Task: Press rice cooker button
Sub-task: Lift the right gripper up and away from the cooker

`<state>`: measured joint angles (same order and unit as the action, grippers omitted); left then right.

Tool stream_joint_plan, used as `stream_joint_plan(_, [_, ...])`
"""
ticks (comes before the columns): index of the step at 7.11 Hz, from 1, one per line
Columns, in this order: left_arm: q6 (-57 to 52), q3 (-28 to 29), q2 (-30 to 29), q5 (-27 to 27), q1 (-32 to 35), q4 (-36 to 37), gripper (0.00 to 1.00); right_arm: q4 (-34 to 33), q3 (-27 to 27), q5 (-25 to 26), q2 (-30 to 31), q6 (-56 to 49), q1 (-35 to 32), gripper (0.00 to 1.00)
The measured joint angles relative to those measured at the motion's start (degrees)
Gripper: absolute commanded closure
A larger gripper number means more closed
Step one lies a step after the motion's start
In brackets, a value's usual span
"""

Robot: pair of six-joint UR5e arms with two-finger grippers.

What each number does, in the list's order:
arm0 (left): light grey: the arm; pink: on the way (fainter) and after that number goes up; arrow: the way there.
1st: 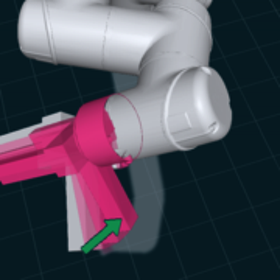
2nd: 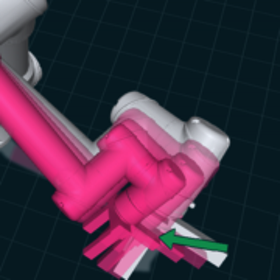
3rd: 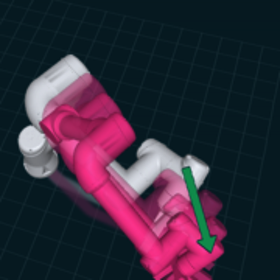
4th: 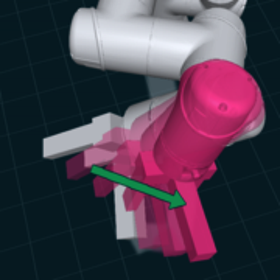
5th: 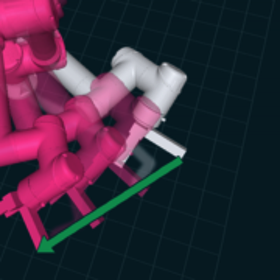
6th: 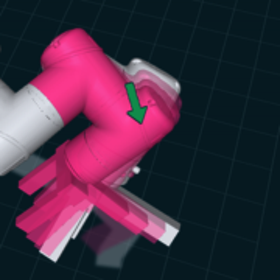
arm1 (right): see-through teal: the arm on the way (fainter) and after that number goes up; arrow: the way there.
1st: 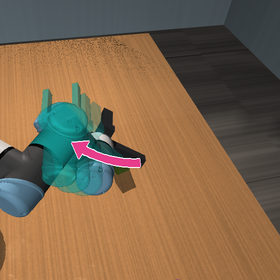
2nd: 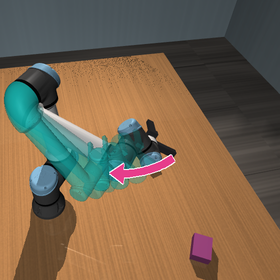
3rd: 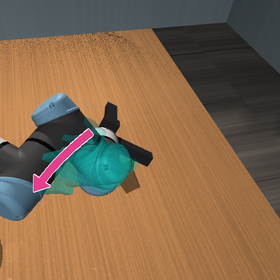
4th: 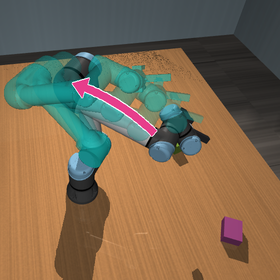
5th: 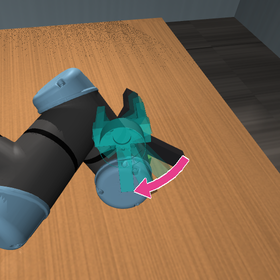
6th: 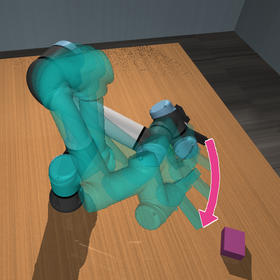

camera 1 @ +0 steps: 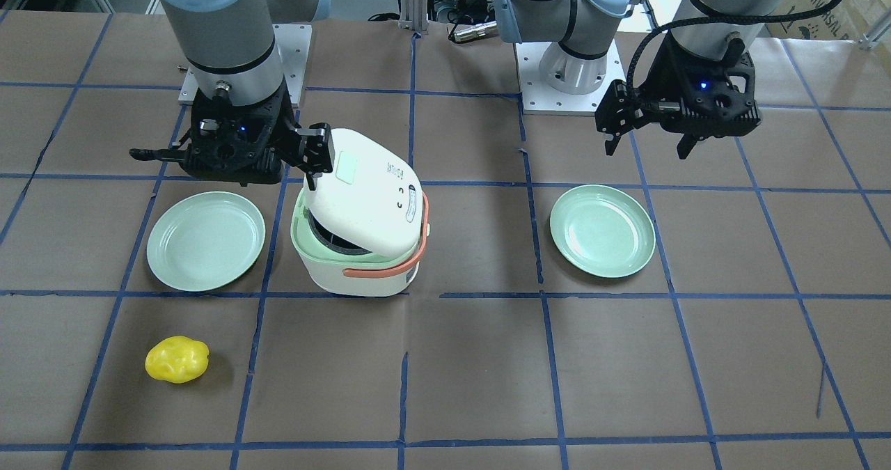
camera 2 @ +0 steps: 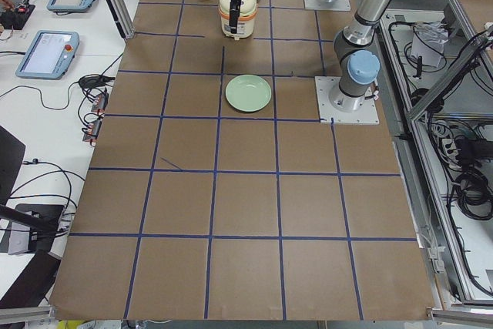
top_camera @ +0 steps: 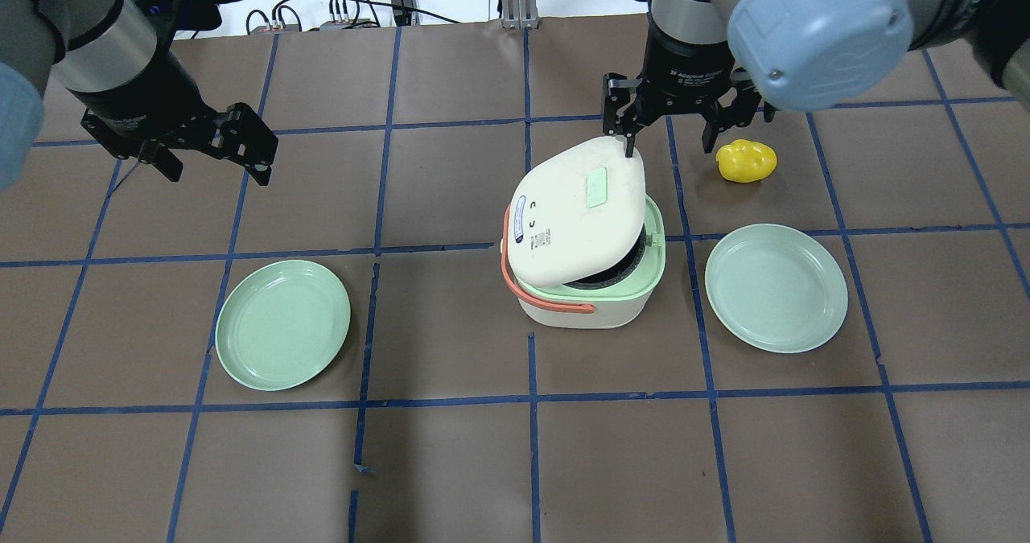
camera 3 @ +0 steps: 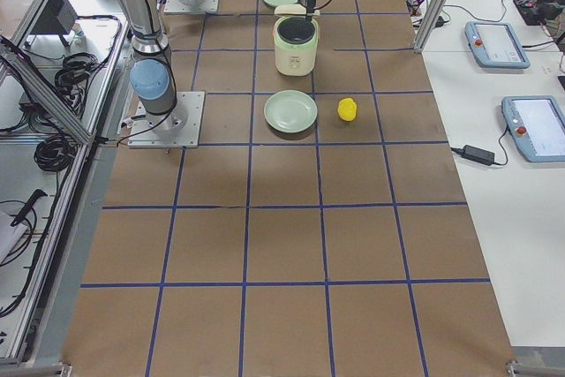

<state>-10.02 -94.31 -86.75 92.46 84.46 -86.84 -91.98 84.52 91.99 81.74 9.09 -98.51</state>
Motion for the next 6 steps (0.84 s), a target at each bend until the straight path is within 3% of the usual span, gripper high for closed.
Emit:
stream_joint_plan(2, [0.0,0.0,0.0,0.0,0.0,0.0,0.0,0.6,-0.3,-0.5,0.4,-6.2,4.7,0.0])
stream_joint_plan(6, [0.0,0.0,0.0,0.0,0.0,0.0,0.0,1.5,-0.2,-0.7,1.4,-7.2,6.0,0.0])
